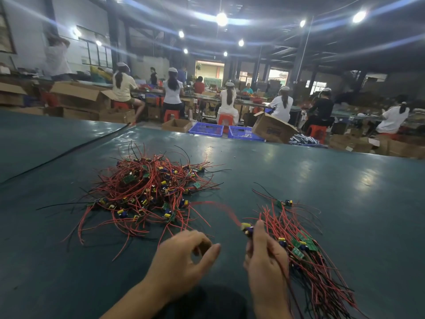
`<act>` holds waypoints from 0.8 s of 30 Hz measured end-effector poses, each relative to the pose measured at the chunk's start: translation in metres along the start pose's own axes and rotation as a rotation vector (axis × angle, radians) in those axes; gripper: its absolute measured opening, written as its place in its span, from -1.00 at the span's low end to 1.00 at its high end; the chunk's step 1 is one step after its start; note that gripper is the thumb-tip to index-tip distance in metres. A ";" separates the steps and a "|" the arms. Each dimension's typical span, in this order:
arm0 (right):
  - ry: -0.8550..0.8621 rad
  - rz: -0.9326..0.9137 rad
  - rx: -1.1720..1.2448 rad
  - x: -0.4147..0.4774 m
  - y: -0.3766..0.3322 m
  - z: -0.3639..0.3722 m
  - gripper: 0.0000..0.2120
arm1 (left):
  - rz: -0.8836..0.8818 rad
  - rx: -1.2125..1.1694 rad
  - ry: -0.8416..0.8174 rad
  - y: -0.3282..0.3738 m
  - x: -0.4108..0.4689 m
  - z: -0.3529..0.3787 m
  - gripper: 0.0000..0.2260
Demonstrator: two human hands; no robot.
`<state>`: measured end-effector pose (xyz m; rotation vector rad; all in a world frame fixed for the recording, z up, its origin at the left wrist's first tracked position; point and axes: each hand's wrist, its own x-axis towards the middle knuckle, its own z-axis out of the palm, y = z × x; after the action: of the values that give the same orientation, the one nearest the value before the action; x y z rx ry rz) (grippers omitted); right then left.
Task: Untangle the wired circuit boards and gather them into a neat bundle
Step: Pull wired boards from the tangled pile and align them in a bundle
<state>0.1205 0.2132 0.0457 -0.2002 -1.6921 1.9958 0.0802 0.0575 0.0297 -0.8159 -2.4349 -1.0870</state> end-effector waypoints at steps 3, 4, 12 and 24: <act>0.230 0.126 0.140 0.014 -0.007 -0.014 -0.58 | 0.080 0.339 0.138 -0.021 0.003 -0.011 -0.78; 0.276 0.170 0.215 0.019 -0.008 -0.019 -0.60 | 0.035 0.367 0.149 -0.028 0.005 -0.014 -0.81; 0.314 0.368 0.465 0.033 -0.005 -0.035 -0.80 | -0.304 0.554 -0.052 -0.066 0.004 -0.015 -0.59; 0.236 0.363 0.340 0.027 0.004 -0.023 -0.83 | -0.107 0.419 0.118 -0.046 0.004 -0.011 -0.83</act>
<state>0.1064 0.2458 0.0427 -0.6297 -1.2125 2.3751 0.0491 0.0258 0.0136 -0.4772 -2.4982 -0.6001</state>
